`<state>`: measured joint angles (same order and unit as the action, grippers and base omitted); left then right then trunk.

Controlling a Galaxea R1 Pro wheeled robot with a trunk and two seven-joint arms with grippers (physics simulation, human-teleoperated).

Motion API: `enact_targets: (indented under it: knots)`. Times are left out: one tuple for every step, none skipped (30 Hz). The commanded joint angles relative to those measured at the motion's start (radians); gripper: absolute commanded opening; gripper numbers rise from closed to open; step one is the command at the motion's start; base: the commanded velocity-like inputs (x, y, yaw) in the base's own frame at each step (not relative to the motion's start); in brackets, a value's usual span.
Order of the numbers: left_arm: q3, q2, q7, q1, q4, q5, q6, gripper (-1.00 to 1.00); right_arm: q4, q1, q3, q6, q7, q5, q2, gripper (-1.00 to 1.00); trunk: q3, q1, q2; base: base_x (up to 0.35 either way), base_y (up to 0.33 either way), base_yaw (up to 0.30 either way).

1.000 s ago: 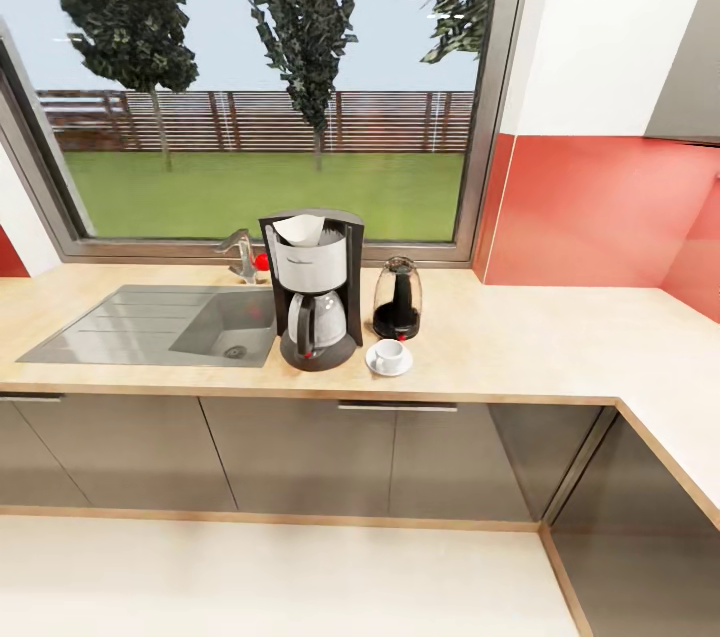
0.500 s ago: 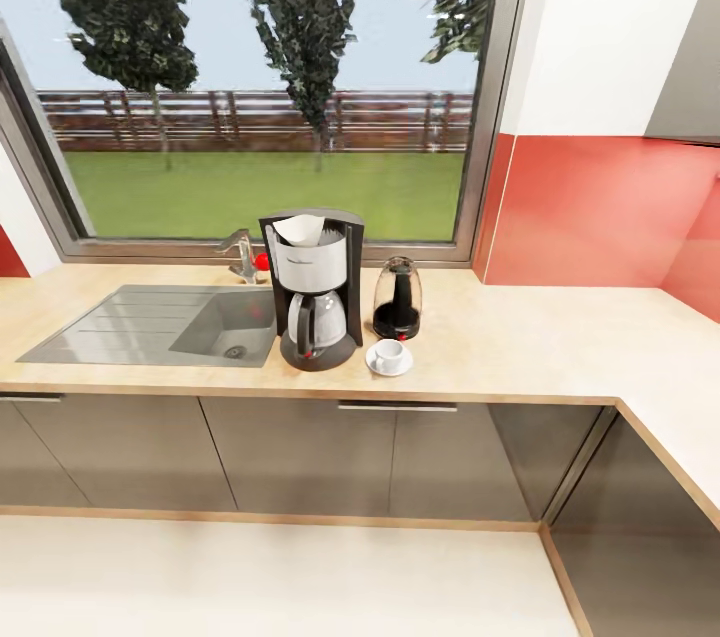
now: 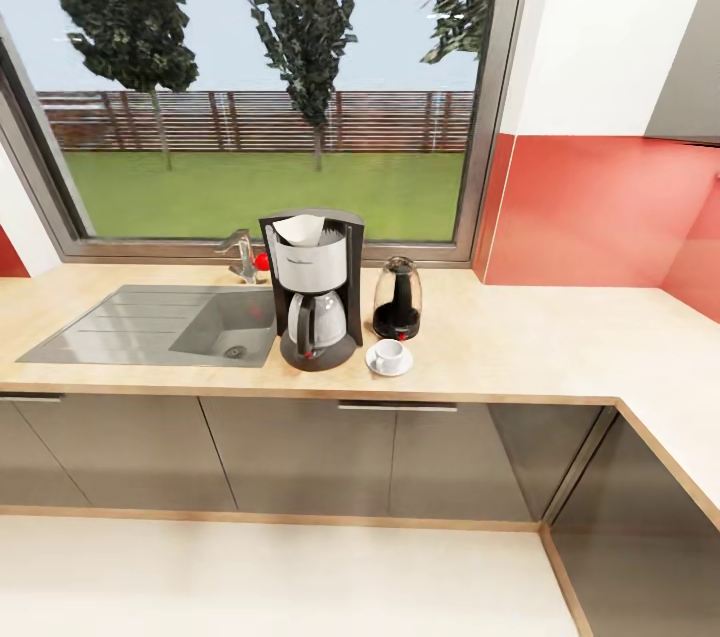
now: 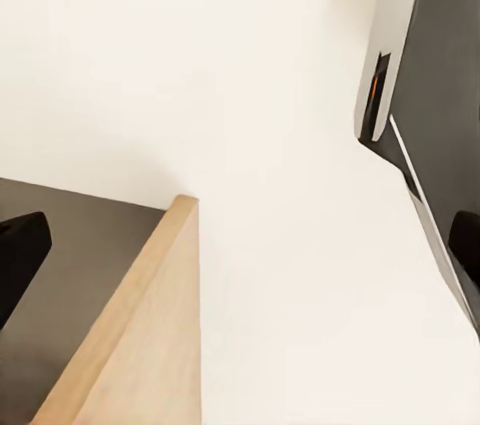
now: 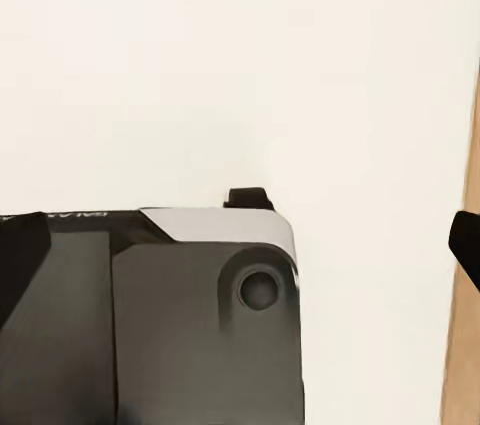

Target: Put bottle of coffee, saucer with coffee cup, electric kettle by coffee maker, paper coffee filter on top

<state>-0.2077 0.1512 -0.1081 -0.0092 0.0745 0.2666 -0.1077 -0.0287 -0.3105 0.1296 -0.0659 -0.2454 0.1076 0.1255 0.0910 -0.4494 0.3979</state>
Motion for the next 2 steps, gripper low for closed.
enact_targets:
  knots:
    - [-0.010,0.001,-0.004,0.000,0.002,0.009,-0.007,1.00,0.001,-0.001,0.008,-0.004,-0.003,0.011,0.000,1.00,0.002,-0.001,0.002,0.000,0.000,0.000]
    - [-0.012,0.001,-0.004,0.000,0.002,0.009,-0.007,1.00,0.001,-0.001,0.008,-0.004,-0.003,0.011,0.000,1.00,0.002,-0.001,0.002,0.000,0.000,0.000]
